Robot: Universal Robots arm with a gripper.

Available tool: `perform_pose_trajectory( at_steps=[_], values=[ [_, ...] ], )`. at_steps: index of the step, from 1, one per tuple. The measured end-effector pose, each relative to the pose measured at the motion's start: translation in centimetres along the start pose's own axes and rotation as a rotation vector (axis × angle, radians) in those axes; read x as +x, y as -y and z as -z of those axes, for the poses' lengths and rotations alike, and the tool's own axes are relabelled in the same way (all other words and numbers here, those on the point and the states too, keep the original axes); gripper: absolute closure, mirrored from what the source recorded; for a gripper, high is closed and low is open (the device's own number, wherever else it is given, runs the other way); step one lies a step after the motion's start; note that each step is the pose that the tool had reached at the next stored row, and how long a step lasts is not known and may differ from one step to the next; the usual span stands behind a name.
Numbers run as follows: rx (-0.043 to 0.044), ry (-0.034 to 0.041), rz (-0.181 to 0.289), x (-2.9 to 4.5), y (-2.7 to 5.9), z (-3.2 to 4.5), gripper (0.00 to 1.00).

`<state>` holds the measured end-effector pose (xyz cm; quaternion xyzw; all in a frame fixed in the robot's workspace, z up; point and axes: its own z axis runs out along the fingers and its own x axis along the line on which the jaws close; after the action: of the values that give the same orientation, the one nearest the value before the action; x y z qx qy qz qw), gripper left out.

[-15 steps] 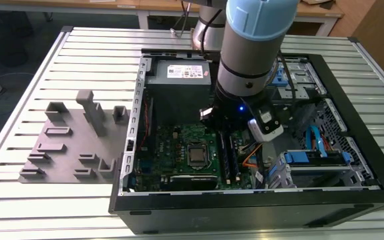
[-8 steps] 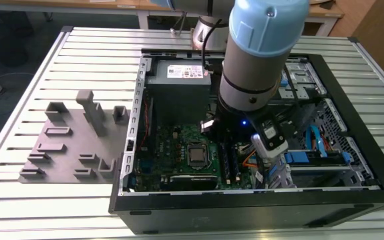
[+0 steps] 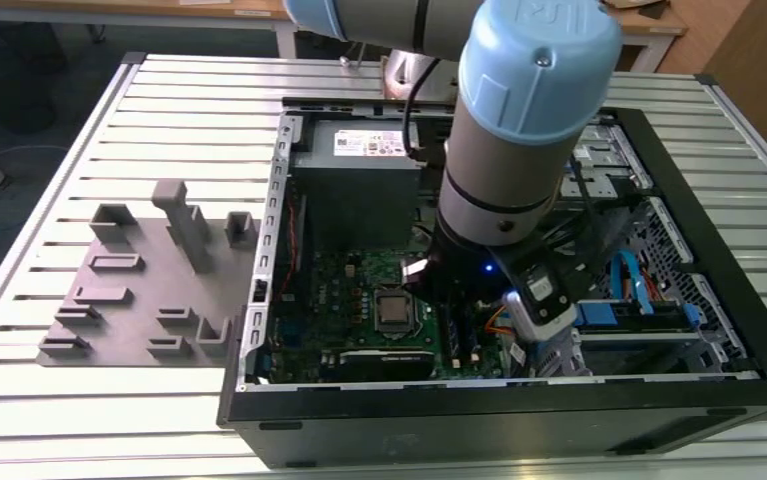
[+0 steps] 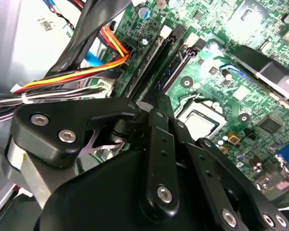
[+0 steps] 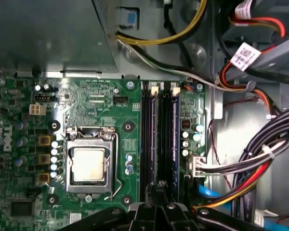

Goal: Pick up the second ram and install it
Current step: 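Press down the second ram until it locks into place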

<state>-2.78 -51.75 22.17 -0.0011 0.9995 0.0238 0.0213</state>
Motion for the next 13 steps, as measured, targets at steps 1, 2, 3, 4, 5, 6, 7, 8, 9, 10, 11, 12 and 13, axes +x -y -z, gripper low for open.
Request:
perform_pose_trajectory(
  at_steps=[1, 2, 3, 4, 5, 6, 7, 8, 9, 10, 11, 12, 13],
  values=[
    [0.0008, -0.0002, 0.0, 0.01, 0.02, -0.14, 0.93],
    [0.0019, -0.0004, 0.0, 0.01, 0.03, -0.22, 0.93],
    [0.0026, -0.0004, 0.0, 0.01, 0.03, -0.32, 0.93],
    [0.0026, -0.0003, 0.0, 0.01, 0.04, -0.43, 0.93],
    [0.0028, -0.0004, 0.0, 0.02, 0.05, -0.54, 0.93],
    [0.0028, -0.0003, 0.0, 0.02, 0.05, -0.63, 0.93],
    [0.0025, -0.0002, 0.0, 0.03, 0.04, -0.67, 0.93],
    [0.0026, -0.0003, 0.0, 0.03, 0.07, -0.66, 0.93],
    [0.0026, -0.0003, 0.0, 0.03, 0.05, -0.62, 0.93],
    [0.0006, 0.0005, 0.0, 0.01, 0.01, -0.47, 0.93],
    [-0.002, 0.0013, 0.0, -0.01, -0.03, -0.23, 0.93],
    [-0.0002, 0.0008, 0.0, -0.02, -0.03, 0.18, 0.93],
    [0.0015, 0.0003, 0.0, -0.03, -0.03, 0.71, 0.93]
  ],
)
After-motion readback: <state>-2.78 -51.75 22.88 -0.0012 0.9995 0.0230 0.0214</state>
